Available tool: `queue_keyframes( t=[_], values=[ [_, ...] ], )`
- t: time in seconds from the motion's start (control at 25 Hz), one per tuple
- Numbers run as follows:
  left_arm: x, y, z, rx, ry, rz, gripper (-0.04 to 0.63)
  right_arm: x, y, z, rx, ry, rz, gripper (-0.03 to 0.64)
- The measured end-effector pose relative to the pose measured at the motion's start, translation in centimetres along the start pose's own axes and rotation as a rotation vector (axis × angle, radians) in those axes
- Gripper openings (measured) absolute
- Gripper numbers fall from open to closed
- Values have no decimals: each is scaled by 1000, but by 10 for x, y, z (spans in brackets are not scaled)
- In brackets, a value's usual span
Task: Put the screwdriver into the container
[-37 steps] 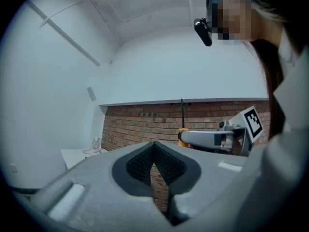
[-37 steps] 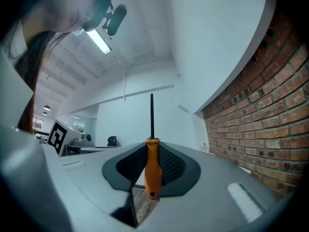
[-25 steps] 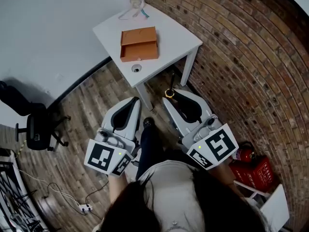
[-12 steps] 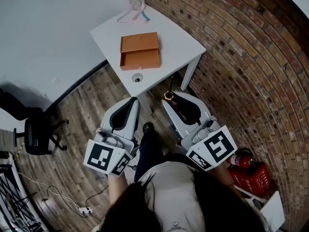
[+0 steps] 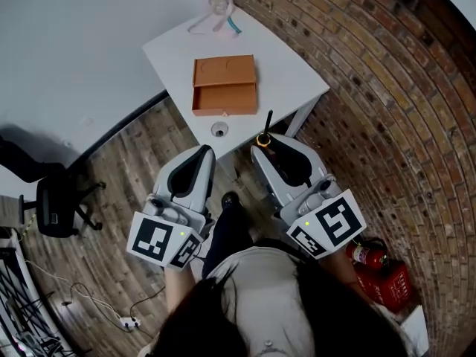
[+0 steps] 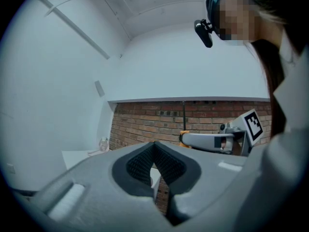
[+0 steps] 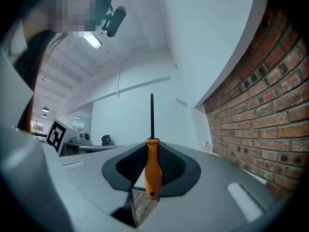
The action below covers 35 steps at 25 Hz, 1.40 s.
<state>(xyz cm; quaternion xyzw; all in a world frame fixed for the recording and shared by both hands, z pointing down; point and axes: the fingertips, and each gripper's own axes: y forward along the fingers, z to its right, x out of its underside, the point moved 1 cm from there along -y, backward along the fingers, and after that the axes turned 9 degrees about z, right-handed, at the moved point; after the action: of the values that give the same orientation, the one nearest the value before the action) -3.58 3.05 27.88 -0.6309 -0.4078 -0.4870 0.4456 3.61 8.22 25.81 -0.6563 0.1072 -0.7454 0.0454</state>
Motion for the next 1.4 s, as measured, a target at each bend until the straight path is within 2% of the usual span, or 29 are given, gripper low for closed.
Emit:
queue_keyframes(
  t=[0.64, 1.0, 1.4],
  values=[
    [-13, 34, -94, -4, -18, 18, 0, 22, 96, 26, 25, -44, -42, 76],
    [-18, 51, -139, 21, -31, 20, 0, 31, 144, 38, 49, -62, -55, 77],
    [-16, 73, -173, 79, -53, 11, 0, 45, 178, 63, 126, -89, -87, 75]
  ],
)
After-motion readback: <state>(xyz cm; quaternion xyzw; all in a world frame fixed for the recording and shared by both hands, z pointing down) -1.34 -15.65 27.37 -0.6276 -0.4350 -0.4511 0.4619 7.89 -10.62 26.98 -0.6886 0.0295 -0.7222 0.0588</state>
